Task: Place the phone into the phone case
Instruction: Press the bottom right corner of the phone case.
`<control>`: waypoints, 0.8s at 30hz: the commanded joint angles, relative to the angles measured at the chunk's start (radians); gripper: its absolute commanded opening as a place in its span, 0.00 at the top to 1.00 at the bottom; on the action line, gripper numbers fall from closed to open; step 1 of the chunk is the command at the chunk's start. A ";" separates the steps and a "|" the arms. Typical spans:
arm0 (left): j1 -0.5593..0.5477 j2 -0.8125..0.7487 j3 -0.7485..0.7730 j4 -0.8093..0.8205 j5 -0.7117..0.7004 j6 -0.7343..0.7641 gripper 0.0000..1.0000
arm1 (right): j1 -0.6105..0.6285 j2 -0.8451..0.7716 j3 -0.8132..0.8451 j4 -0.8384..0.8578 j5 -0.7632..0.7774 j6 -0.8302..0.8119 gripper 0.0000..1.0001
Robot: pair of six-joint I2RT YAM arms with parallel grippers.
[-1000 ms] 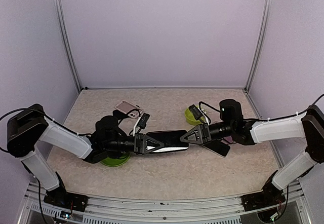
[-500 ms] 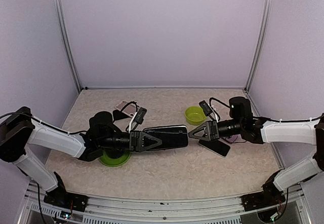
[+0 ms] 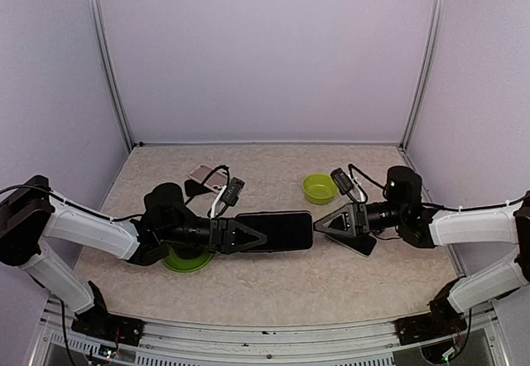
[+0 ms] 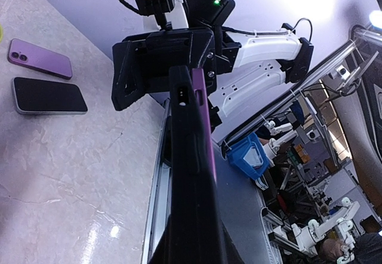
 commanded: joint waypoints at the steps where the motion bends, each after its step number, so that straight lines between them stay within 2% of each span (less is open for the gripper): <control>1: -0.012 -0.024 0.008 0.115 0.038 0.020 1.00 | -0.008 0.000 -0.048 0.300 -0.119 0.156 0.37; 4: -0.019 -0.014 0.013 0.130 0.053 0.015 1.00 | -0.001 0.020 -0.061 0.396 -0.128 0.209 0.36; 10: -0.025 0.008 0.027 0.133 0.059 0.011 1.00 | 0.039 0.070 -0.030 0.450 -0.130 0.228 0.37; 21: -0.021 0.033 0.030 0.127 0.047 0.009 1.00 | 0.059 0.113 0.002 0.491 -0.162 0.255 0.45; 24: -0.014 0.036 0.030 0.126 0.043 0.008 1.00 | 0.063 0.118 0.013 0.459 -0.161 0.239 0.51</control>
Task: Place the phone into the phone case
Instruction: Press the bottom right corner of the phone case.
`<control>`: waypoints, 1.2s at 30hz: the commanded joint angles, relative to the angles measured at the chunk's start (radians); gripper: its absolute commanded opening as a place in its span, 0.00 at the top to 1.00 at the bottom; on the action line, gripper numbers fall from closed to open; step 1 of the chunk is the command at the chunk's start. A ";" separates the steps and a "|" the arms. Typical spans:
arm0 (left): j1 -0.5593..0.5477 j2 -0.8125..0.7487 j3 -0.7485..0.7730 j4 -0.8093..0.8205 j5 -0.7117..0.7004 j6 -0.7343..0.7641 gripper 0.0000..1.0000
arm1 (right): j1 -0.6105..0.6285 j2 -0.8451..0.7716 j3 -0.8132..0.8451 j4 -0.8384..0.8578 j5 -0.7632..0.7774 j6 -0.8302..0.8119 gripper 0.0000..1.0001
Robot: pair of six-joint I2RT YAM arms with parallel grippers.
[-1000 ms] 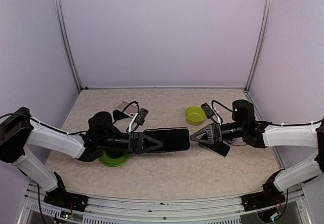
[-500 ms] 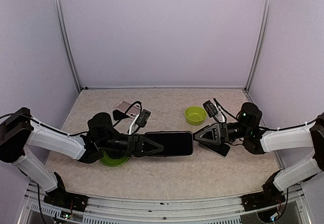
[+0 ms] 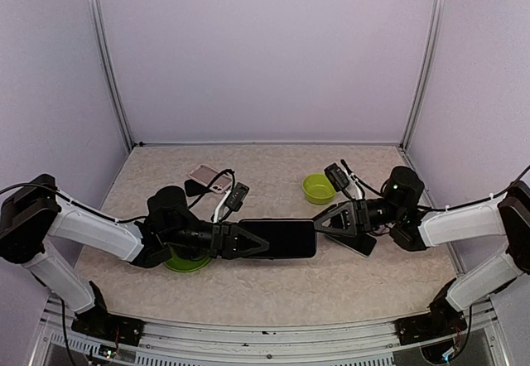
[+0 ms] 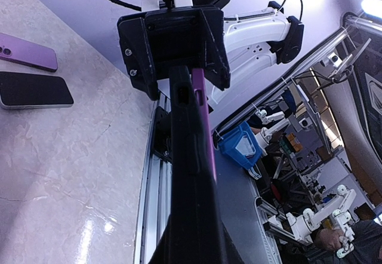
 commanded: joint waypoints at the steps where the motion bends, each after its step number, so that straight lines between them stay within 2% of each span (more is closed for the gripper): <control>1: 0.007 0.002 0.030 0.079 -0.004 0.006 1.00 | 0.015 0.015 0.035 0.002 -0.021 -0.010 0.52; 21: 0.022 0.014 0.033 0.011 -0.053 0.021 1.00 | 0.021 0.023 0.072 -0.195 0.021 -0.139 0.84; 25: 0.022 0.019 0.037 0.005 -0.054 0.020 0.89 | 0.021 0.012 0.075 -0.239 0.042 -0.163 0.99; 32: 0.021 0.030 0.036 0.001 -0.048 0.023 0.75 | 0.022 -0.030 0.109 -0.425 0.127 -0.270 1.00; 36: 0.023 0.038 0.041 0.001 -0.046 0.023 0.72 | 0.021 -0.043 0.148 -0.540 0.204 -0.327 1.00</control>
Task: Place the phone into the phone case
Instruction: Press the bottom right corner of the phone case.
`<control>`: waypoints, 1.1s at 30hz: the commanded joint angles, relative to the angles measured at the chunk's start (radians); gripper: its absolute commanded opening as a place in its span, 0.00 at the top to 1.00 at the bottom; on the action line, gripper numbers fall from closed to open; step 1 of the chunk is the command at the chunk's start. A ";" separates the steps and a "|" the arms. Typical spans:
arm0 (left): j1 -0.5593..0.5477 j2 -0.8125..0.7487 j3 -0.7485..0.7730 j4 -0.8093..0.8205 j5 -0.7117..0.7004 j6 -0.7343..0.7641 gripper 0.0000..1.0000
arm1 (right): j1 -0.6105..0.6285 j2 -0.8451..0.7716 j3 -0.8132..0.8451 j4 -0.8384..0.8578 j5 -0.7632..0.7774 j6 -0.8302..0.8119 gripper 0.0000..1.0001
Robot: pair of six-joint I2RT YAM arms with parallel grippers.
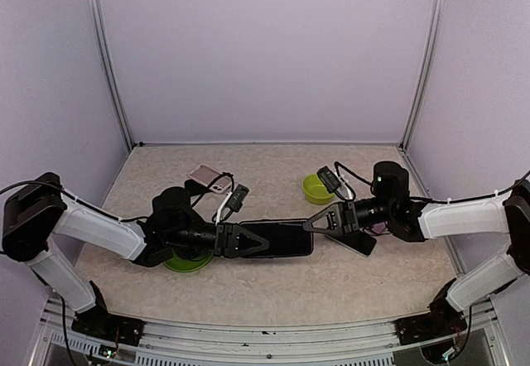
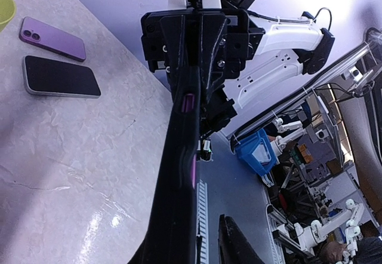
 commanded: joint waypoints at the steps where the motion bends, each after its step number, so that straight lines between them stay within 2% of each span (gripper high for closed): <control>1: 0.003 0.010 0.040 0.056 0.003 0.017 0.72 | 0.010 -0.042 0.061 -0.160 0.115 -0.091 1.00; 8: 0.007 0.011 0.037 0.059 0.009 0.017 0.75 | 0.011 -0.064 0.066 -0.202 0.164 -0.107 1.00; 15: 0.008 0.005 0.031 0.062 0.004 0.015 1.00 | 0.011 -0.066 0.061 -0.205 0.162 -0.112 1.00; 23: 0.008 -0.010 0.022 0.092 -0.005 0.006 1.00 | 0.011 -0.081 0.045 -0.200 0.153 -0.112 1.00; 29: 0.008 -0.049 0.014 0.073 -0.042 0.025 1.00 | 0.010 -0.099 0.026 -0.186 0.139 -0.117 0.72; 33: 0.008 -0.077 0.014 0.037 -0.074 0.053 1.00 | 0.010 -0.117 0.026 -0.194 0.133 -0.128 0.60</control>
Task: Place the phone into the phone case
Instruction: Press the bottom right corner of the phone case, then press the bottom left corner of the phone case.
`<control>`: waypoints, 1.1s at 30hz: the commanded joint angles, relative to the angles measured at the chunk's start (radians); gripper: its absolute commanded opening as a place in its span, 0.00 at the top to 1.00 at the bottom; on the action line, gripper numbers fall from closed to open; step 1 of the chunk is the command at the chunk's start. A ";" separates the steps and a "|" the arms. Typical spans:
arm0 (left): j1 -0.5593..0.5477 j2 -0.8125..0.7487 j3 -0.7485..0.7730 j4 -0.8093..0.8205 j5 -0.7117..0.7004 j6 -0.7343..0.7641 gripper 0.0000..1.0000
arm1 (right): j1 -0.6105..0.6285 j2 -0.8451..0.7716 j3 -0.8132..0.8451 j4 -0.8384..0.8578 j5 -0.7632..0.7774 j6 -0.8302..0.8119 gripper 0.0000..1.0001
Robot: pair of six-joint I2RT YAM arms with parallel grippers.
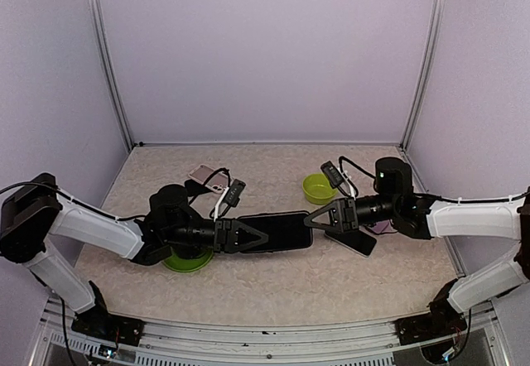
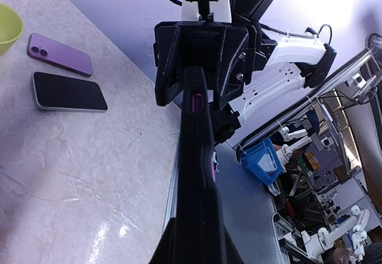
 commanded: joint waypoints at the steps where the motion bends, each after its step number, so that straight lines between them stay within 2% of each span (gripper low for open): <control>1: -0.001 -0.067 0.010 0.026 -0.047 0.053 1.00 | 0.000 -0.045 -0.012 -0.010 0.010 -0.022 0.57; 5: -0.001 -0.103 -0.002 0.014 -0.074 0.069 1.00 | 0.000 -0.062 -0.018 -0.018 0.011 -0.034 0.50; 11: -0.001 -0.137 0.001 -0.018 -0.099 0.092 1.00 | 0.000 -0.073 -0.022 -0.033 0.011 -0.043 0.46; 21: 0.001 -0.112 0.003 0.027 -0.058 0.049 1.00 | 0.004 -0.057 -0.041 0.046 -0.063 -0.005 0.48; 33: 0.002 -0.093 0.014 0.032 -0.049 0.039 1.00 | 0.042 -0.011 -0.017 0.038 -0.067 -0.018 0.54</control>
